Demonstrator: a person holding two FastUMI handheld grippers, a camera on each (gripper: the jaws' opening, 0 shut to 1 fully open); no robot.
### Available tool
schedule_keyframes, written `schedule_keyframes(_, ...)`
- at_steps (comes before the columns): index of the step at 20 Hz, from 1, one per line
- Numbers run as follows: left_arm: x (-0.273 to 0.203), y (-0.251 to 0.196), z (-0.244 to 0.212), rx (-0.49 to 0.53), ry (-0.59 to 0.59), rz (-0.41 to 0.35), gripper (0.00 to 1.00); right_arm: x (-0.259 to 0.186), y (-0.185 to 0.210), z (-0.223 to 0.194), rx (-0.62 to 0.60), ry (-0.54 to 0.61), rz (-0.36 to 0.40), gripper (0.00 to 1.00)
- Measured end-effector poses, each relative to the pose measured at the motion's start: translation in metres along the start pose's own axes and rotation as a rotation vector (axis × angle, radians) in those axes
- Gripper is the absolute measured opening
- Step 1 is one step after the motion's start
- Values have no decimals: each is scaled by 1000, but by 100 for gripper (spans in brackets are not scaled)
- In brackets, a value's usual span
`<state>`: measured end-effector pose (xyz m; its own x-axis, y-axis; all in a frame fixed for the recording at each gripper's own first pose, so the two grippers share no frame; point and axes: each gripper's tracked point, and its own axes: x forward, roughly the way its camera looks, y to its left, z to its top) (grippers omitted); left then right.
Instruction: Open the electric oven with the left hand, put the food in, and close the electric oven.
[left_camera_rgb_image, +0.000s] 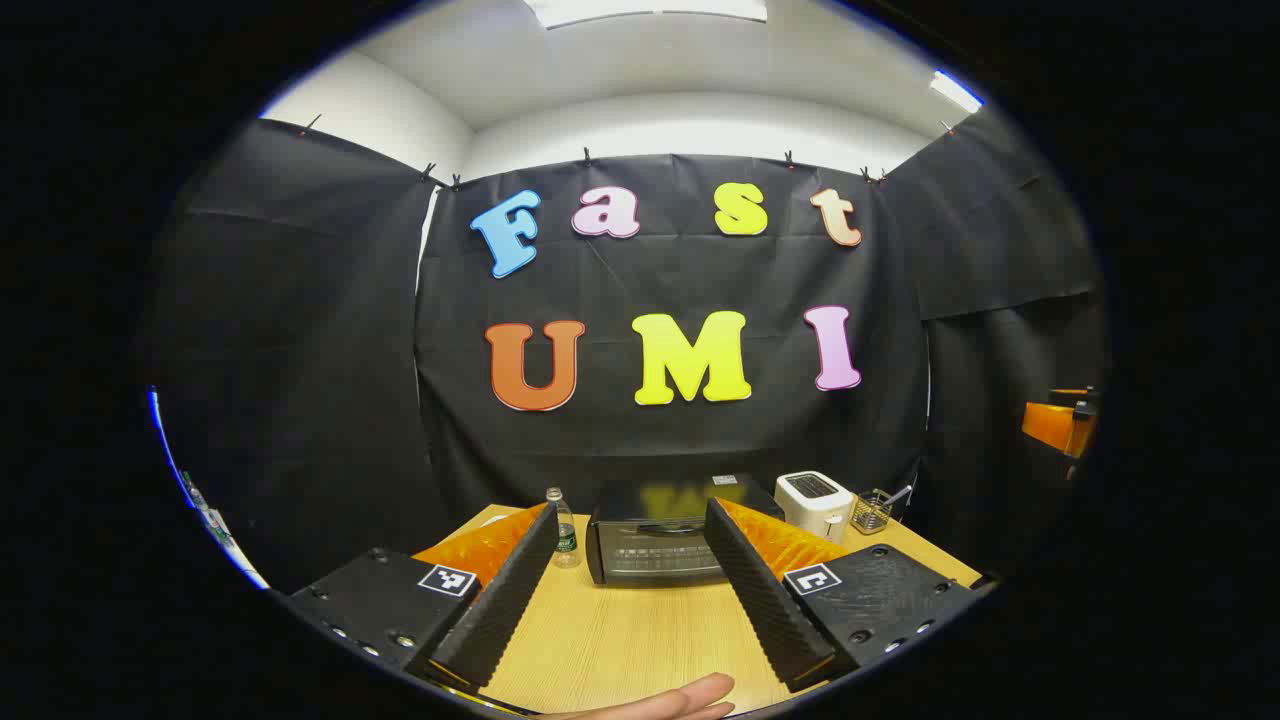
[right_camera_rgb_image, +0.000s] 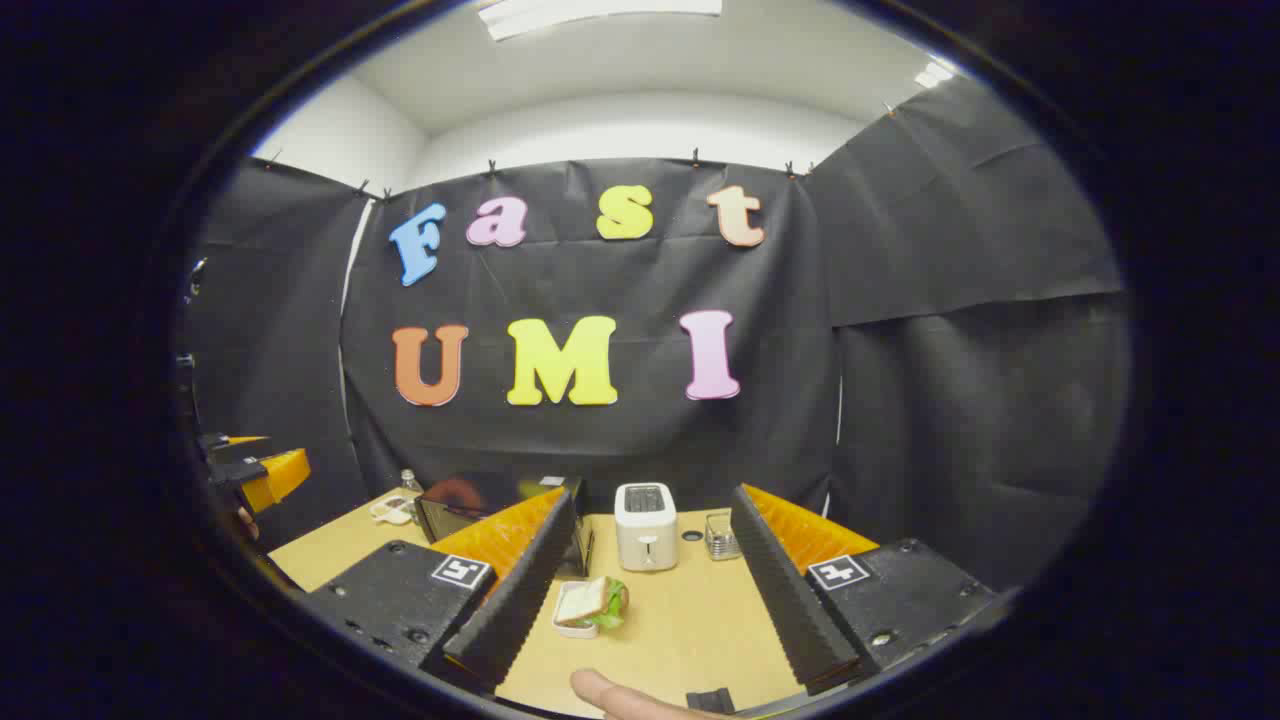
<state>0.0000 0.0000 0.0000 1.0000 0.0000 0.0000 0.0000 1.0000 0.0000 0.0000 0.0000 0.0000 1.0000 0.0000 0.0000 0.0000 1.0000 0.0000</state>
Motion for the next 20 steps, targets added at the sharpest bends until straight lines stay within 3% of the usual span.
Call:
schedule_keyframes(1, -2, 2, 0, -5, 1, 16, 88, -1, -1, 1, 1, -2, -1, 94)
schedule_keyframes(2, -3, 5, 0, -10, -4, 31, 96, -3, -2, 1, 3, -5, 3, 94)
schedule_keyframes(4, -3, 3, 3, -8, -12, 29, 96, -3, -6, 3, 4, -16, -3, 94)
schedule_keyframes(5, -4, 1, 3, -6, -11, 22, 96, -3, -9, 4, 4, -20, -9, 100)
schedule_keyframes(7, -5, -1, 1, -2, -4, 17, 96, -5, -3, -3, 24, 0, 15, 94)
schedule_keyframes(8, -5, -2, 1, 5, -3, 14, 96, -6, -3, 1, 33, -6, 22, 100)
schedule_keyframes(13, 1, -18, -9, 36, 12, -11, 96, -12, -10, 10, 24, -48, 13, 100)
schedule_keyframes(14, 3, -20, -10, 39, 12, -14, 96, -13, -8, 9, 23, -49, 18, 94)
schedule_keyframes(17, 17, -31, -14, 30, 22, -30, 96, -10, -6, 12, 18, -55, 34, 94)
schedule_keyframes(18, 24, -32, -17, 26, 33, -32, 96, -8, -7, 14, 17, -58, 35, 100)
schedule_keyframes(20, 41, -33, -22, 26, 57, -25, 96, -4, -7, 18, 18, -72, 44, 94)
